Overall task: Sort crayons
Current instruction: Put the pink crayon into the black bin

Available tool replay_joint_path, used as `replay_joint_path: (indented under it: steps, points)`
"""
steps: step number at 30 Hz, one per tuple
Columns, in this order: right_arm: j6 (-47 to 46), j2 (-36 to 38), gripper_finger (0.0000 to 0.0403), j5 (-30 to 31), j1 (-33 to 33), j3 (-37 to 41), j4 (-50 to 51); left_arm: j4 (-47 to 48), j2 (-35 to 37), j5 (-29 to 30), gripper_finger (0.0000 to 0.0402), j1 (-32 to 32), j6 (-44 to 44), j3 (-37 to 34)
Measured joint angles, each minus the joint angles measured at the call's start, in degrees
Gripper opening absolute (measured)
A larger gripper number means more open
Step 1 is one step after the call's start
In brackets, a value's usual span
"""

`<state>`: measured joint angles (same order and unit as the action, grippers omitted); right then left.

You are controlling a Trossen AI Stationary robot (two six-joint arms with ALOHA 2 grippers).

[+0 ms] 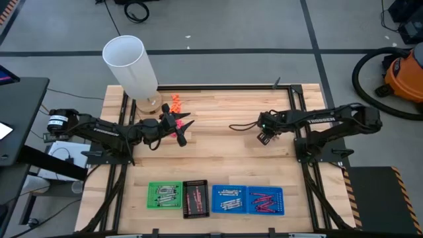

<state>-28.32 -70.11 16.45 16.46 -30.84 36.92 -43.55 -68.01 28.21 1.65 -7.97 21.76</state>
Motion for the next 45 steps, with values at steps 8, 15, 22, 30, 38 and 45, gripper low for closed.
replay_joint_path:
  steps: [8,15,22,30,38,45]
  points:
    - [0.1,0.0,0.0125,-1.5,3.9,0.0,-0.4,0.0,0.0,0.0,0.0176,0.0,0.0,0.0]
    - [1.5,0.0,0.0125,-3.5,5.8,0.0,-1.3,-0.1,0.0,0.0,0.0176,0.0,0.0,0.0]
    - [1.4,0.0,0.0125,-5.9,6.7,1.8,-3.5,-0.1,0.0,0.0,0.0176,0.0,0.0,0.0]
    - [-0.4,-0.1,0.0125,-6.0,7.2,2.3,-4.0,-0.2,0.0,0.0,0.0176,0.0,0.3,0.0]
    - [-1.3,-1.9,0.0125,-10.6,7.9,2.5,-5.6,-0.2,0.0,0.0,0.0176,0.0,0.4,0.0]
    - [-1.5,-2.0,0.0125,-10.8,7.6,2.5,-5.9,-0.2,0.0,0.0,0.0176,0.0,0.4,0.0]
